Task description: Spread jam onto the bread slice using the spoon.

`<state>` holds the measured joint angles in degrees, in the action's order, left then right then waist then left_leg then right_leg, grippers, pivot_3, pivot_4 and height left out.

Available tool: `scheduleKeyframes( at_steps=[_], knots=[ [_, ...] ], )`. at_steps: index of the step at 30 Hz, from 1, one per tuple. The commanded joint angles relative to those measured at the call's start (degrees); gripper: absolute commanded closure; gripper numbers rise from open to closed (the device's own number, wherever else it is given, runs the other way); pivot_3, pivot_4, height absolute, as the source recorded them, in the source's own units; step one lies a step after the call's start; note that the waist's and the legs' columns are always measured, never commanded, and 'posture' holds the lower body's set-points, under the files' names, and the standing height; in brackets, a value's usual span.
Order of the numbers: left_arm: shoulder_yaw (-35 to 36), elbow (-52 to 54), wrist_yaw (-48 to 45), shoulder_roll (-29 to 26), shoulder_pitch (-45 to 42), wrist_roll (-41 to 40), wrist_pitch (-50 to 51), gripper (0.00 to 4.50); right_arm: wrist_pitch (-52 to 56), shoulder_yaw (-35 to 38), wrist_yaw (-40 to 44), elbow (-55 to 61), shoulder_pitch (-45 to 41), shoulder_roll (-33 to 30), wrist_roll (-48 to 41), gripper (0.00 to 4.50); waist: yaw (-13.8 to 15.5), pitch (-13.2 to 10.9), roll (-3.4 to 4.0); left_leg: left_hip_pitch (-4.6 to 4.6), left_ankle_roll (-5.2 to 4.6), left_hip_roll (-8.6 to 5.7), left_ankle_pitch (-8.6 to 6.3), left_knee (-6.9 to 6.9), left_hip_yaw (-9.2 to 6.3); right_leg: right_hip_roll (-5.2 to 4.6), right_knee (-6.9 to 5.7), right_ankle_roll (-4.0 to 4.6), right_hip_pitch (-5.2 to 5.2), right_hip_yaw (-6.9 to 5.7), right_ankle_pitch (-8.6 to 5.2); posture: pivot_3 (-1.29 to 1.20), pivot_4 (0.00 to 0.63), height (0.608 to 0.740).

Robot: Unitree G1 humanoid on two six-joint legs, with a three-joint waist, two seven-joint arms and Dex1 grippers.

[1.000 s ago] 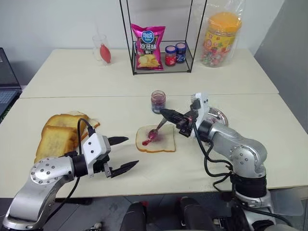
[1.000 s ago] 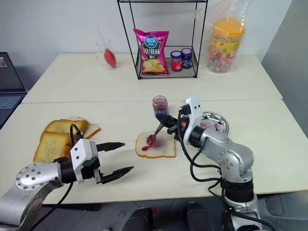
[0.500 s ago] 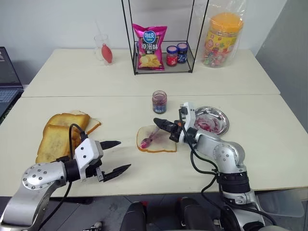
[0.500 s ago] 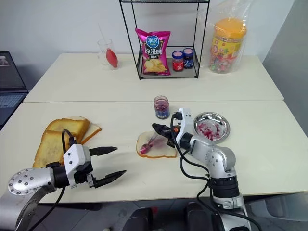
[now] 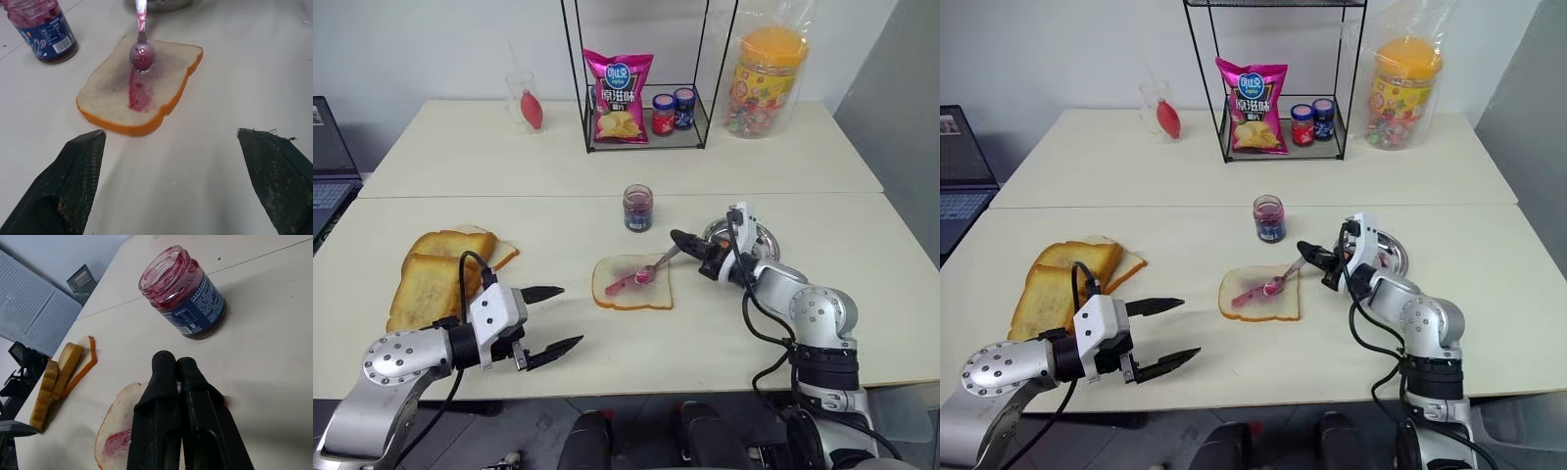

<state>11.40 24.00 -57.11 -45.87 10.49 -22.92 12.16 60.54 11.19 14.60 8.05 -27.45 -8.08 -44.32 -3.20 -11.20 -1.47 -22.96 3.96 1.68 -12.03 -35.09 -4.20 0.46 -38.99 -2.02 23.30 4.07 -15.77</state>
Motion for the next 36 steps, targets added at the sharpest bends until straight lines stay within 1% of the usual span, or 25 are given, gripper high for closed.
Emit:
scheduleKeyframes(
  at_steps=[1, 3, 6, 15, 19, 27, 30, 33, 36],
  knots=[
    [0.22, 0.35, -0.03, 0.11, -0.85, -0.15, -1.1, 0.0, 4.16, 4.87, -4.04, 4.44, -2.22, 1.07, -6.62, 4.49, 0.0, 0.0, 0.01, -0.01, 0.0, -0.01, 0.0, 0.0, 0.01, 0.0, 0.02, 0.0, 0.0, 0.01, 0.0, 0.0, 0.15, 0.74],
    [0.2, 0.22, 0.03, 0.17, -1.05, -0.17, -1.1, 0.0, 5.32, 5.85, -5.9, 4.76, -3.17, 2.53, -8.91, 4.49, -0.08, -0.01, 0.0, -0.03, 0.0, -0.01, 0.0, 0.0, 0.02, -0.01, 0.02, -0.01, 0.01, 0.02, 0.0, 0.0, 0.15, 0.74],
    [0.02, -0.17, -0.12, 0.17, -1.62, -0.14, -1.11, 0.0, 4.84, 4.56, -7.95, 3.55, -3.96, 5.86, -9.06, 4.49, -0.18, 0.0, 0.0, 0.01, 0.0, 0.02, 0.0, 0.01, 0.01, 0.02, 0.0, 0.0, 0.01, 0.01, 0.0, 0.0, 0.15, 0.74],
    [-1.35, 0.67, 0.49, 0.49, -2.44, 0.08, -0.4, 0.0, 0.59, -2.2, -6.59, -2.2, -3.03, 8.73, -3.39, 4.49, -0.32, -0.01, 0.01, -0.02, 0.0, 0.04, 0.0, 0.06, 0.02, 0.05, 0.02, 0.02, 0.05, 0.02, -0.01, 0.0, 0.15, 0.74],
    [-1.8, 0.51, 0.58, 0.74, -2.42, 0.33, -0.8, 0.0, 0.21, -1.63, -5.73, -3.0, -1.94, 5.81, -2.21, 4.49, -0.39, 0.0, 0.0, -0.02, 0.0, 0.05, 0.0, 0.06, 0.01, 0.05, 0.01, 0.02, 0.06, 0.01, -0.01, 0.0, 0.15, 0.74],
    [-2.42, -0.3, 0.29, 1.72, -3.01, 0.03, -1.36, 0.0, 1.31, 3.81, -5.57, -2.41, -1.04, 0.23, -3.56, 4.49, -0.08, 0.0, 0.0, 0.0, 0.0, 0.02, 0.0, 0.06, 0.02, 0.03, 0.01, 0.02, 0.04, 0.01, -0.01, 0.0, 0.15, 0.74],
    [-2.13, -0.42, 0.45, 2.15, -3.62, -0.79, -0.65, 0.0, 2.86, 5.05, -5.62, -0.5, -0.33, -0.46, -6.18, 4.49, -0.04, 0.0, 0.0, -0.01, 0.0, 0.02, 0.0, 0.06, 0.02, 0.03, 0.01, 0.02, 0.03, 0.01, -0.01, 0.0, 0.15, 0.74],
    [-1.24, 0.29, 0.89, 1.83, -4.98, -1.52, 0.82, 0.0, 3.81, 9.26, -4.83, 3.47, -1.17, -0.91, -13.66, 4.49, -0.02, -0.02, 0.02, -0.01, 0.0, 0.02, 0.0, 0.06, 0.02, 0.03, 0.02, 0.02, 0.03, 0.02, -0.01, 0.0, 0.15, 0.74],
    [-2.43, 2.62, 0.48, 0.33, -7.29, -2.65, 4.53, 0.0, 3.4, 12.1, -5.88, 4.17, -2.08, -2.87, -15.8, 4.49, -0.06, -0.02, 0.02, -0.03, 0.0, 0.01, 0.0, 0.06, 0.0, 0.03, 0.02, 0.02, 0.04, 0.01, -0.01, 0.0, 0.15, 0.74]
  ],
)
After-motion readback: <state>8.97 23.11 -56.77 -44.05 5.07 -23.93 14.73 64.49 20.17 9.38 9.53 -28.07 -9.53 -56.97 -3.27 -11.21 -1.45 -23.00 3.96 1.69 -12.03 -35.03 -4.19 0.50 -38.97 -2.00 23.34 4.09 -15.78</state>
